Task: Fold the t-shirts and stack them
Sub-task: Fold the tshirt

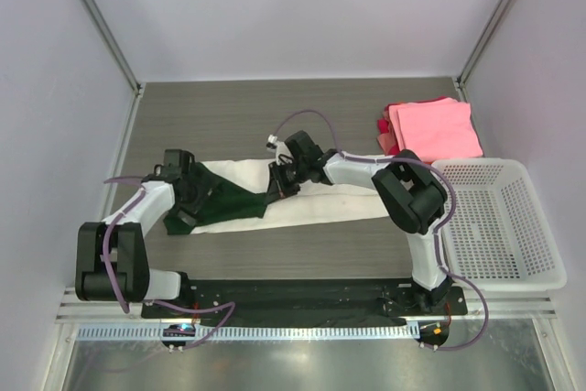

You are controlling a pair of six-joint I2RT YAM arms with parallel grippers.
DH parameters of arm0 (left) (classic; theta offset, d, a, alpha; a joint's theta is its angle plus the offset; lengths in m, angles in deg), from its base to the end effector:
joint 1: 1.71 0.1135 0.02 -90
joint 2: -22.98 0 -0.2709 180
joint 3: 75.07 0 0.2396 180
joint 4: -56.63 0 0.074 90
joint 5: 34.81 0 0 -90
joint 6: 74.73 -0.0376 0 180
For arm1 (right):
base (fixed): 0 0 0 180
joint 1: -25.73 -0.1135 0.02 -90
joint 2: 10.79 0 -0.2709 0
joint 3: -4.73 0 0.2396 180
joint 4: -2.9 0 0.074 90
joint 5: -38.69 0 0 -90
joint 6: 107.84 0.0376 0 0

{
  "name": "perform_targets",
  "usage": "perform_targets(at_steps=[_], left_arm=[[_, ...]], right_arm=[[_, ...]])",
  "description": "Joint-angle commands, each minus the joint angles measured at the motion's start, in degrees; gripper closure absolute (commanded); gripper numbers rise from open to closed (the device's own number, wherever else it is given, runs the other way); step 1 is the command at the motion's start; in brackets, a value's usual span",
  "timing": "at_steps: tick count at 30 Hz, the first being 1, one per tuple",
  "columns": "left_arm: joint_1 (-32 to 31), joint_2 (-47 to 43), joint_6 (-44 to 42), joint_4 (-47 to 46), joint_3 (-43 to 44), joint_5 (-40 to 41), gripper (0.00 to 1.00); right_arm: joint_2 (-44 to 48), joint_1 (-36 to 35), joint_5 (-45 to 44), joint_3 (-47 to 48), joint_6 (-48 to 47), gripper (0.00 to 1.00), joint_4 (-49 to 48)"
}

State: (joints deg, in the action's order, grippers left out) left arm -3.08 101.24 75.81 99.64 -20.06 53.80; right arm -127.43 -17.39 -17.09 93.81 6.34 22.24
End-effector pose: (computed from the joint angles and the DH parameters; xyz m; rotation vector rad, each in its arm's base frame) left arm 0.2299 -0.0064 0.1820 -1.3663 2.4210 -0.3295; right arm 0.2963 0.3064 0.1681 -0.7303 2.4810 1.2197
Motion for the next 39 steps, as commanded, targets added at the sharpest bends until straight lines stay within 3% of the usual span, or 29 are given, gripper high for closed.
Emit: perform_targets(at_steps=[1, 6, 8, 9, 13, 16, 19, 20, 23, 28, 39], left_arm=[[0.0, 0.7, -1.1, -1.5, -1.8, 6.1, 0.00], [-0.7, -0.6, -1.7, -1.4, -2.0, 8.5, 0.00], [-0.8, -1.5, -2.0, -1.3, -1.8, 8.7, 0.00], [-0.8, -2.0, -2.5, -1.0, -1.2, 8.9, 0.00], [-0.8, -5.7, -3.3, 1.4, 0.8, 10.3, 0.00], [-0.9, -9.6, -3.6, 3.4, 2.4, 10.5, 0.00], [-1.1, -14.0, -4.1, 4.6, 2.9, 9.8, 0.00], [-1.2, -15.1, -3.8, 5.7, 3.0, 9.7, 0.00], [-1.8, -19.5, -1.5, 7.6, 1.5, 8.2, 0.00], [-3.3, -25.7, 5.9, 8.5, -5.3, 6.9, 0.00], [-3.9, -27.3, 13.0, 0.3, -14.1, 8.3, 0.00]], right_arm=[[0.4, 2.9, -0.3, 2.2, 0.5, 0.98, 7.1], [0.5, 3.1, -0.8, 4.3, 0.6, 0.51, 10.8], [2.1, 3.1, -1.3, 4.1, 0.5, 0.42, 10.8], [2.7, 3.0, -1.3, 3.6, 0.3, 0.42, 10.8], [7.5, 3.1, -3.0, 1.5, -0.5, 0.44, 11.0], [12.4, 3.1, -10.1, -1.0, -1.2, 0.52, 13.9], [17.4, 3.2, -22.8, -3.6, -1.8, 0.68, 17.3], [18.5, 3.3, -26.1, -4.3, -1.4, 0.79, 19.5], [23.6, 4.4, -39.5, -8.5, 1.5, 0.99, 23.1], [30.7, 7.7, -53.7, -18.1, 7.2, 0.99, 25.7], [25.5, 10.0, -59.2, -22.5, 10.5, 0.99, 24.4]])
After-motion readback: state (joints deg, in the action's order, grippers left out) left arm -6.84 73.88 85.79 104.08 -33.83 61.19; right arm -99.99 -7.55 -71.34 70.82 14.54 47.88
